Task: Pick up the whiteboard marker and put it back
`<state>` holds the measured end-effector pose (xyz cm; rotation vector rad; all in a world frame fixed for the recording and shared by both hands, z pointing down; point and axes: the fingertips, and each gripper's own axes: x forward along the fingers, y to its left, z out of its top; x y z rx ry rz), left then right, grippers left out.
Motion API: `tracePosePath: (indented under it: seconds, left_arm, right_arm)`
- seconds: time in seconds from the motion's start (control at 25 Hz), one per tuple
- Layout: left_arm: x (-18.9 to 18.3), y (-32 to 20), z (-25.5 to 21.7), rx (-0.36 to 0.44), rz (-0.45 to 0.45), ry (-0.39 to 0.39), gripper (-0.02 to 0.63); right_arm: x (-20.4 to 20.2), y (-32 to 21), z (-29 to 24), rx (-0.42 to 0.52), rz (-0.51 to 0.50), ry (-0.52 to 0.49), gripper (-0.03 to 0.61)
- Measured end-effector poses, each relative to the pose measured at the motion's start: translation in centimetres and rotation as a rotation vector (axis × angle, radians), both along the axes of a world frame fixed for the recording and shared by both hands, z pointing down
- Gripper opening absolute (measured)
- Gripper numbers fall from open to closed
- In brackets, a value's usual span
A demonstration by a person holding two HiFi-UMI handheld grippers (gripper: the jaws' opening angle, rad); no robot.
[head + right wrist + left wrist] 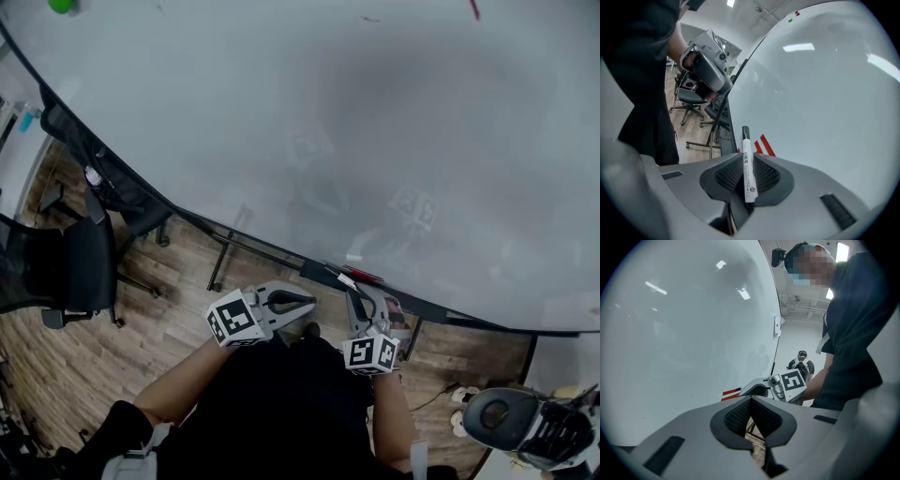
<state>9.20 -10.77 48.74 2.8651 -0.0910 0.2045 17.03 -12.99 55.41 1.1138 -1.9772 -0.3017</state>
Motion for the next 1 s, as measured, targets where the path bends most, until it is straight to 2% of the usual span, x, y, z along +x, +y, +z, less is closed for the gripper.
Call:
tracePosePath:
  seconds: [0.2, 0.44, 0.64, 0.84, 1.0]
  left_arm:
    - [0.4, -0.1, -0.1, 0.004, -0.004, 0.005, 0.009]
    - [0.2, -1.3, -0.5, 0.016, -0.031, 0.010, 0.009]
    - [0.4, -1.6, -1.3, 0.033, -0.029, 0.028, 0.009]
    - [1.3, -1.6, -2.3, 0.051, -0.013, 0.048, 0.009]
    - [1.5, -1.8, -3.2, 0.068, -0.014, 0.068, 0.009]
  right_arm:
    - [-0.9, 0.3, -2.3, 0.064, -0.041, -0.065, 0.074]
    - [-1.4, 0.4, -7.7, 0.163, -0.054, -0.237, 0.074]
    - [-2.1, 1.0, -12.3, 0.250, -0.117, -0.289, 0.074]
    - [-2.1, 2.3, -15.1, 0.316, -0.117, -0.467, 0.074]
    - [-1.9, 2.8, -17.9, 0.367, -0.136, -0.650, 0.074]
